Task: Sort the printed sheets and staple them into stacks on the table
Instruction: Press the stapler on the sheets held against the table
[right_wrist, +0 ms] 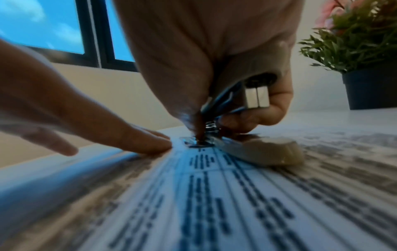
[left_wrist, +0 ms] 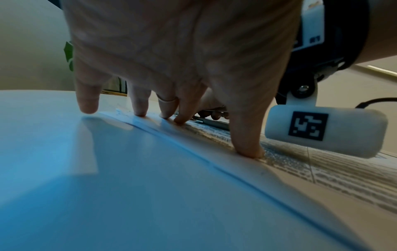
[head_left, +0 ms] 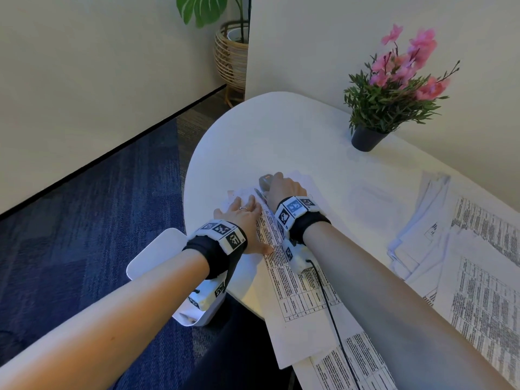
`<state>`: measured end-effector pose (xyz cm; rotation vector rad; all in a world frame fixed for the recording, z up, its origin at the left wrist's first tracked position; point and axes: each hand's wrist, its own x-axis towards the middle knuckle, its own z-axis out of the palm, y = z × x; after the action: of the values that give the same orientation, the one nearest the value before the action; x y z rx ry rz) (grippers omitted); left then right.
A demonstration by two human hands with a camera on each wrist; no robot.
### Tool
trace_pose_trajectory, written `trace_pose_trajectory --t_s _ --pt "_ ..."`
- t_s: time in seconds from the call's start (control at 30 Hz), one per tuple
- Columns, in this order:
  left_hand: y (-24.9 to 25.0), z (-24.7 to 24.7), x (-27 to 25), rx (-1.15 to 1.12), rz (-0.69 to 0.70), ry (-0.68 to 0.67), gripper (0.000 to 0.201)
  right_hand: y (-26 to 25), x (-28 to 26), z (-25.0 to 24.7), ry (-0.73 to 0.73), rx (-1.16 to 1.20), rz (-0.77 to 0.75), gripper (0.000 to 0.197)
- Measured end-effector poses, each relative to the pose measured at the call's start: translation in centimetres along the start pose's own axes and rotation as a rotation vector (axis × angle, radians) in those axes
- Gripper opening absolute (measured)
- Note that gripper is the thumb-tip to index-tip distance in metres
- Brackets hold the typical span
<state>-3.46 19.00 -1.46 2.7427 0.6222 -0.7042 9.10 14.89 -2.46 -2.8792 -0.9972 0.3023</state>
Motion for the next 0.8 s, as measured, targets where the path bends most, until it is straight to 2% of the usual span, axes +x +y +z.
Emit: trace_pose_trajectory --t_s 0.07,0.2,0.27,0.63,0.8 --pt "0.00 -0.11 -0.09 0.002 0.002 0.000 0.111 -0.12 0.08 0.09 -0.004 -0.005 -0.001 0.029" --pt "-0.13 0.24 0.05 0.000 -0.007 -0.002 0.112 0.18 0.59 -0.09 0.022 -0.108 -0.152 0.034" --pt "-0.11 0.32 0.07 0.001 -0.008 0.002 0.112 0.35 0.70 -0.13 0.026 -0.113 -0.172 0.035" --pt "-0.10 0.05 0.05 -0.004 -0.011 -0.004 0.112 -0.22 0.79 0.37 0.036 0.007 -0.041 0.027" --pt "-0.16 0.04 0.00 -0.023 -0.012 -0.008 0.112 -0.31 0.69 0.13 0.024 -0.017 -0.049 0.029"
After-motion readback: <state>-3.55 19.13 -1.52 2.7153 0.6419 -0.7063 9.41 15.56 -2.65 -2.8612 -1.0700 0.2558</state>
